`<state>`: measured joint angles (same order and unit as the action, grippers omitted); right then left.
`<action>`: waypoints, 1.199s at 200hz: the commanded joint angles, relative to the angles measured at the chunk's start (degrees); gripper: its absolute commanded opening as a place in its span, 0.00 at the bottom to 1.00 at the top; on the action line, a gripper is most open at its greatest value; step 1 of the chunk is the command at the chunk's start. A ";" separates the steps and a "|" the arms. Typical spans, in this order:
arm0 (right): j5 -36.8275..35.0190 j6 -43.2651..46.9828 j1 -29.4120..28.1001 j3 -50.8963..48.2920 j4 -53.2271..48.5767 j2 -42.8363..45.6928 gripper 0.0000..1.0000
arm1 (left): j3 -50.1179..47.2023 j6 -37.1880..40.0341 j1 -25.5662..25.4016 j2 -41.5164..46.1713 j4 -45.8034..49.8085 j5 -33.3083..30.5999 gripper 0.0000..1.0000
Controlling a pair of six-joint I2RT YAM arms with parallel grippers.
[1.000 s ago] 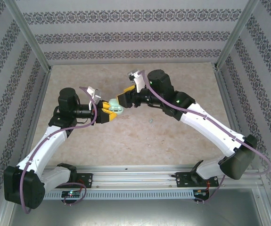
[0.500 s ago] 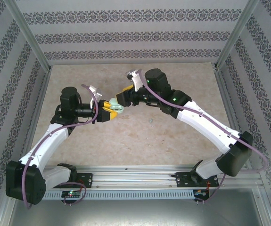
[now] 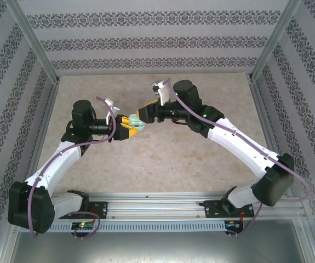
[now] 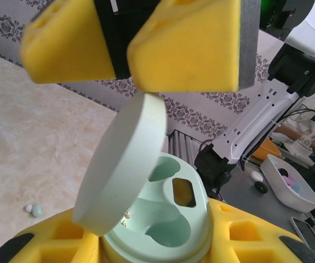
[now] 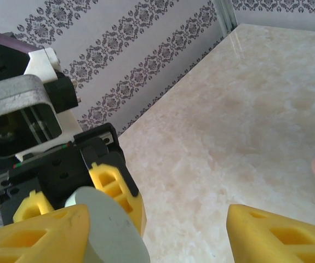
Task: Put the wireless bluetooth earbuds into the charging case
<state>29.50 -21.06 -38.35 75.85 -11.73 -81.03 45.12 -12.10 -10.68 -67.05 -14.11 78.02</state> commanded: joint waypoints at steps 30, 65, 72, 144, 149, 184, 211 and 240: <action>4.68 4.30 0.33 -3.42 2.08 5.42 0.71 | 1.38 -0.60 1.00 -0.08 -3.97 2.61 0.15; 6.71 9.05 -1.29 -1.38 -0.93 4.05 0.73 | 1.29 -1.16 0.93 -0.36 -4.51 3.10 0.15; 6.71 10.25 -1.87 -0.47 -2.11 3.34 0.73 | 1.29 -1.34 0.99 -0.40 -4.69 3.18 0.15; 3.33 7.93 -2.12 3.77 -4.77 1.81 0.74 | 0.43 -0.92 1.40 0.03 -4.96 2.64 0.15; 2.95 7.53 -2.06 3.86 -4.87 2.03 0.74 | 0.42 -0.84 1.43 -0.03 -4.88 2.51 0.15; -4.02 2.36 -0.45 5.04 -8.37 3.93 0.74 | 0.26 0.00 1.80 -0.56 -4.15 2.17 0.15; -11.09 -5.92 3.47 5.45 -11.83 4.31 0.71 | 0.31 2.18 2.08 -0.95 -1.80 1.05 0.15; -14.01 -16.51 9.81 4.39 -16.20 1.73 0.67 | 0.33 4.55 2.26 -1.07 0.54 -0.37 0.15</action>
<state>21.06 -26.35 -32.73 79.99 -22.59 -77.80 45.12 -10.94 -9.23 -67.83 -15.40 78.28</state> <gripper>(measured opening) 0.688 0.354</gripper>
